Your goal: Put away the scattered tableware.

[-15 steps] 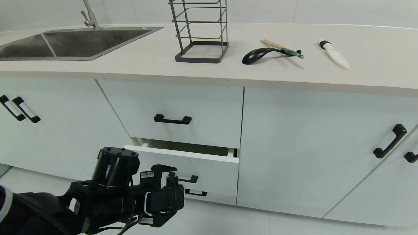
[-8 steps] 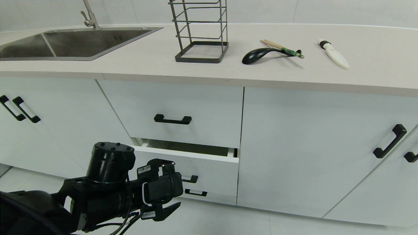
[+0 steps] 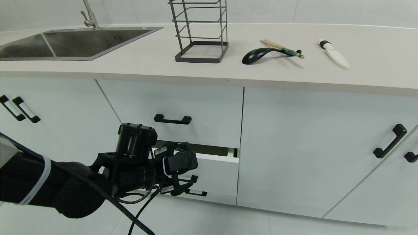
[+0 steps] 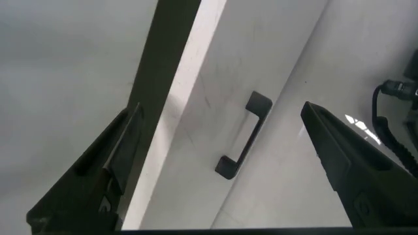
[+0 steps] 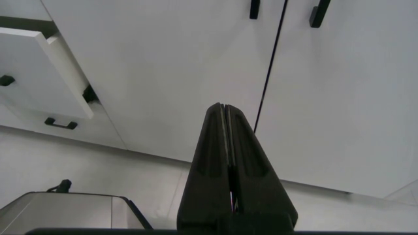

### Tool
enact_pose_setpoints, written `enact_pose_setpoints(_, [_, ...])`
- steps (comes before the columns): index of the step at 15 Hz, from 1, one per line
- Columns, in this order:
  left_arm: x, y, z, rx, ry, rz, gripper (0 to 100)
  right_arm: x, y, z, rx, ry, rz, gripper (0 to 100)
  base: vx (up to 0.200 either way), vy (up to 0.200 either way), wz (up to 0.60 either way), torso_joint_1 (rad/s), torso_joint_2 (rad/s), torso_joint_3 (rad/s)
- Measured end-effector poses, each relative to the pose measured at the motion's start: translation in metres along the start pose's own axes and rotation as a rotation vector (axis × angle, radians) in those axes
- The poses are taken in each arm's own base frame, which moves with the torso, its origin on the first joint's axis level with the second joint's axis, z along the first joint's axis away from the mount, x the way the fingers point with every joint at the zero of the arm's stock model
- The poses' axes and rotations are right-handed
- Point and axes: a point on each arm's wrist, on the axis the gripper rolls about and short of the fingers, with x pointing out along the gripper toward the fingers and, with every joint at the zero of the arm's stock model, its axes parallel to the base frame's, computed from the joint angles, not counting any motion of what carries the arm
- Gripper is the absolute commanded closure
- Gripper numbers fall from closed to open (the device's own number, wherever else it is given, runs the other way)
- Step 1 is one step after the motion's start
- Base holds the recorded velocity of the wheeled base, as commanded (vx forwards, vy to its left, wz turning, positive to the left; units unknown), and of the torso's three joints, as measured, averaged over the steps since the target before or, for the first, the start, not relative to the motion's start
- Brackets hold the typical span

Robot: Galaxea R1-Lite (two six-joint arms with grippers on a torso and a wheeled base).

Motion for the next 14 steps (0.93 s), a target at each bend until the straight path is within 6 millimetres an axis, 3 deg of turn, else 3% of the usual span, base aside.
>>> enact_pose_setpoints(6, [0.022, 0.015, -0.010, 0.036, 0.003, -0.002, 0, 0.000, 0.000, 0.000, 0.000, 0.000, 0.000, 100, 0.000, 0.000, 0.00, 0.000, 0.00, 0.000])
enact_pose_setpoints(14, [0.037, 0.008, -0.019, 0.033, 0.029, -0.041, 0, 0.000, 0.000, 0.000, 0.000, 0.000, 0.000, 100, 0.000, 0.000, 0.00, 0.000, 0.00, 0.000])
